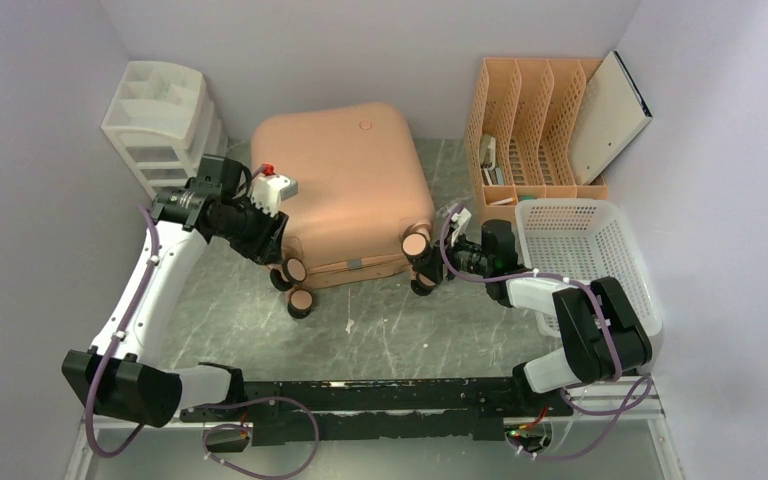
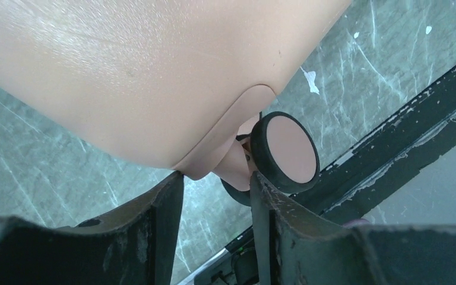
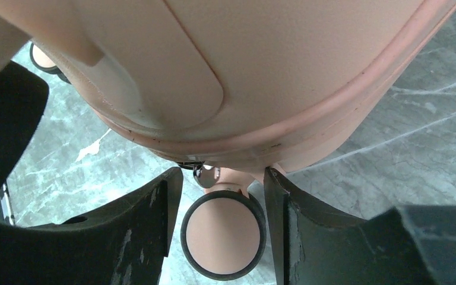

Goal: Open, take out, and arrange the luggage
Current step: Adjust the luggage at the center of the board.

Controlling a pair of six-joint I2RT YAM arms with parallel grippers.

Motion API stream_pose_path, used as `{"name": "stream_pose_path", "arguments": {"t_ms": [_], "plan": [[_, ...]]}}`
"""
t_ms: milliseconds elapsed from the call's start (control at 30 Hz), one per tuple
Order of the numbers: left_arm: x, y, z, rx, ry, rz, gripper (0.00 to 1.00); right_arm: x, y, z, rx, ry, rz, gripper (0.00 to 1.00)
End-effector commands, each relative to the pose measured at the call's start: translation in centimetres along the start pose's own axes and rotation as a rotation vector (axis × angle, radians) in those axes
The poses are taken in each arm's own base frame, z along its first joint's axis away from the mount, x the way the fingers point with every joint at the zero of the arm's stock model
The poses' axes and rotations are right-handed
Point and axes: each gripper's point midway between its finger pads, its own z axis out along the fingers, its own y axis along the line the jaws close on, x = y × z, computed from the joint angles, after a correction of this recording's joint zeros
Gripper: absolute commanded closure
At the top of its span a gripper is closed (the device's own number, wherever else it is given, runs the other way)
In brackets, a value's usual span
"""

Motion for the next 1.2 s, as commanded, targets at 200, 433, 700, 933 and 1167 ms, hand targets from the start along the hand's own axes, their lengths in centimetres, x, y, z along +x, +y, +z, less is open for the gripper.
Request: {"name": "stream_pose_path", "arguments": {"t_ms": [200, 433, 700, 933, 1167], "plan": [[-7.6, -2.2, -1.1, 0.109, -0.325, 0.176, 0.95, -5.1, 0.9, -0.5, -0.029, -0.174, -0.080, 0.55], [-7.2, -1.7, -1.0, 0.081, -0.311, 0.175, 0.93, -4.9, 1.5, -0.3, -0.080, -0.184, -0.092, 0.56], [-5.5, -0.6, -2.0, -0.020, -0.267, 0.203, 0.16, -4.6, 1.4, -0.2, -0.077, -0.180, -0.102, 0.72], [-2.8, -0.5, -2.0, -0.053, -0.174, 0.214, 0.03, -5.0, 1.1, -0.3, -0.065, -0.181, -0.111, 0.70], [0.0, 0.7, 0.7, -0.091, -0.068, 0.179, 0.03, -4.6, 0.8, -0.1, -0.064, -0.168, -0.105, 0.69]]}}
